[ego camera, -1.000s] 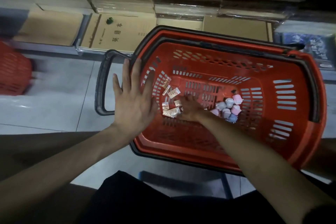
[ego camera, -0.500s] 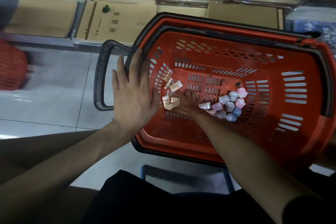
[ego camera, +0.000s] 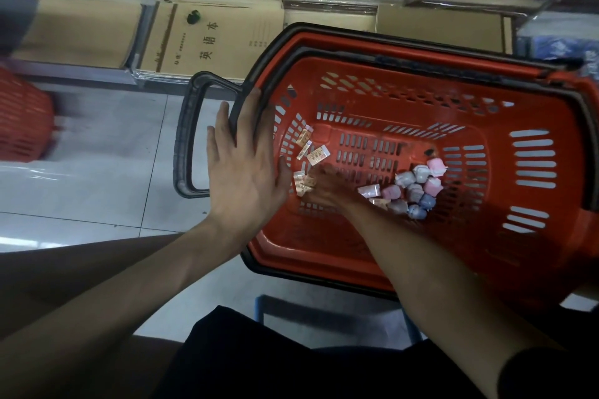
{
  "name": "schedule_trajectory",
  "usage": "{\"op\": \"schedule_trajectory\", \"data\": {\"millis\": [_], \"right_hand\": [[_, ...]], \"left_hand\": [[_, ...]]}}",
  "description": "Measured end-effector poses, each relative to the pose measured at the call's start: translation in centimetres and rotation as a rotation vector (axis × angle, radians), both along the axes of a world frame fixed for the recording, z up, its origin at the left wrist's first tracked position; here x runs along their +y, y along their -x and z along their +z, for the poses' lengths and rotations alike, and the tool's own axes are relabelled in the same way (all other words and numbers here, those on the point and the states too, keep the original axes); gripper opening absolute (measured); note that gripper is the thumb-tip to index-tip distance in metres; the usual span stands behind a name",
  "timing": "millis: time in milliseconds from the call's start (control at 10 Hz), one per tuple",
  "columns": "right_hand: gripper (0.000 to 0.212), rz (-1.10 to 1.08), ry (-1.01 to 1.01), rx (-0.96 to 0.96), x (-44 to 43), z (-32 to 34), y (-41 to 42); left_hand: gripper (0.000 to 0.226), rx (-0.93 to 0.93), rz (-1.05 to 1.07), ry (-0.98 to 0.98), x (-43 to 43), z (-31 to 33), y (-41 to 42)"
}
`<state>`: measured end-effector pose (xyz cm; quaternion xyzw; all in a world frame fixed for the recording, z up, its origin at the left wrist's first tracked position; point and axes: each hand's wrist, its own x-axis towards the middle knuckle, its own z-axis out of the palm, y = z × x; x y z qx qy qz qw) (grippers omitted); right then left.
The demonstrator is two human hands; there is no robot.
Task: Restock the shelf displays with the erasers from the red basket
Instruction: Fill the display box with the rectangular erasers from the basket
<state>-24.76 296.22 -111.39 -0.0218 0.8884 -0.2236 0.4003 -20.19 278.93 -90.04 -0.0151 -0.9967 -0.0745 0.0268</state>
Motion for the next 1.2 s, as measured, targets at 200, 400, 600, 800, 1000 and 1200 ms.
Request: {"op": "schedule_trajectory", "data": {"millis": [200,400,600,800,1000,1200], "right_hand": [[0.024,0.068,0.180,0.076,-0.2,-1.9,0.6],[0.016,-0.196,0.312,-0.201,0.9,1.6,1.1],[0.013,0.017,0.313,-0.131,1.6,-0.5,0.1],[0.047,-0.208,0.379,-0.264,3.4,2.9,-0.3],[0.041,-0.423,0.482,-0.491,4.8,6.7,1.0],[0.052,-0.623,0.598,-0.385,7.3,11.8,4.4]], "left_hand": [[0.075,0.005,-0.004,-0.001,-0.1,-0.1,-0.1],[0.076,-0.002,-0.007,-0.001,0.4,0.2,0.0],[0.076,0.009,-0.022,-0.019,0.6,0.0,0.0],[0.076,0.008,-0.034,-0.010,0.8,0.1,0.1],[0.074,-0.005,-0.042,-0.008,0.9,0.3,1.0],[0.071,-0.041,-0.052,-0.027,1.1,0.6,3.0]]}}
